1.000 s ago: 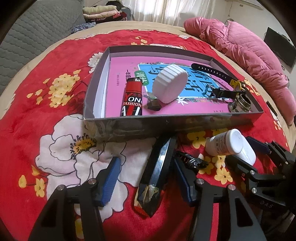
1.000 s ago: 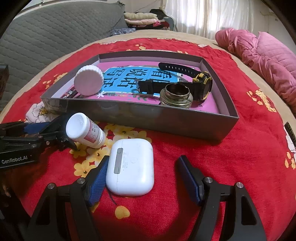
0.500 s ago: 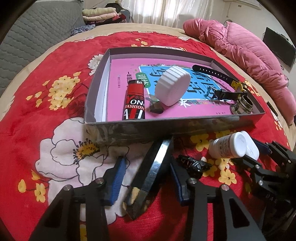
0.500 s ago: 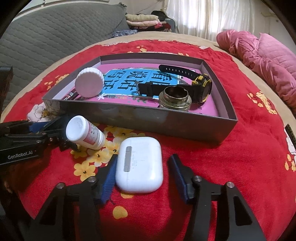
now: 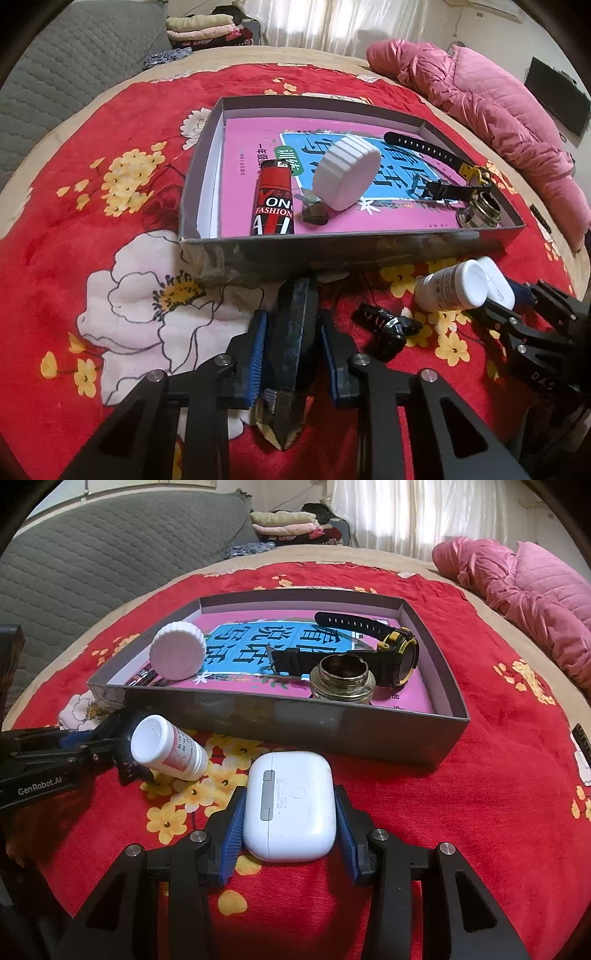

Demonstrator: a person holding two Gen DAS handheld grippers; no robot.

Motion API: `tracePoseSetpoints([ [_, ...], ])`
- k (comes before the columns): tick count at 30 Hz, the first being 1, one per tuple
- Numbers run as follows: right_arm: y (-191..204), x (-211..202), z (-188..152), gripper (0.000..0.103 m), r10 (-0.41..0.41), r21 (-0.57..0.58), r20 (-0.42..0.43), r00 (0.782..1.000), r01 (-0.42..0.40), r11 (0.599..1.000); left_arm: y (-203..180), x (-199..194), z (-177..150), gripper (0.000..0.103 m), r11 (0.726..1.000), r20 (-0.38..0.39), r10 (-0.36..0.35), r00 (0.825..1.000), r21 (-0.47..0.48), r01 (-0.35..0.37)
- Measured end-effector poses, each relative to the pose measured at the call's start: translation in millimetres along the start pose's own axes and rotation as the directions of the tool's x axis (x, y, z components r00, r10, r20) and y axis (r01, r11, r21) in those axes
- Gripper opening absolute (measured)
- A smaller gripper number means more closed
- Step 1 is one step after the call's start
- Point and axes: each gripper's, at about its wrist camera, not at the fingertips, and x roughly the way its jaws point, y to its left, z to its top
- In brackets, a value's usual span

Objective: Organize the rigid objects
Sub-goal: 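Carry the black stick and earbuds case with both grippers into the grey box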

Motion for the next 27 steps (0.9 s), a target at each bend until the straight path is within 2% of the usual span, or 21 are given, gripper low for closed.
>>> tracePoseSetpoints([
  [11, 0, 0, 0, 0.045, -0.001, -0.003, -0.001, 1.000, 0.001, 1.000, 1, -16, -6, 0.025, 0.998, 0.005, -0.054, 0.999, -0.041, 0.054],
  [27, -4, -12, -1, 0.045, 0.026, 0.003, 0.009, 1.000, -0.026, 1.000, -8, -32, -6, 0.025, 0.998, 0.033, -0.063, 0.997, -0.029, 0.064],
])
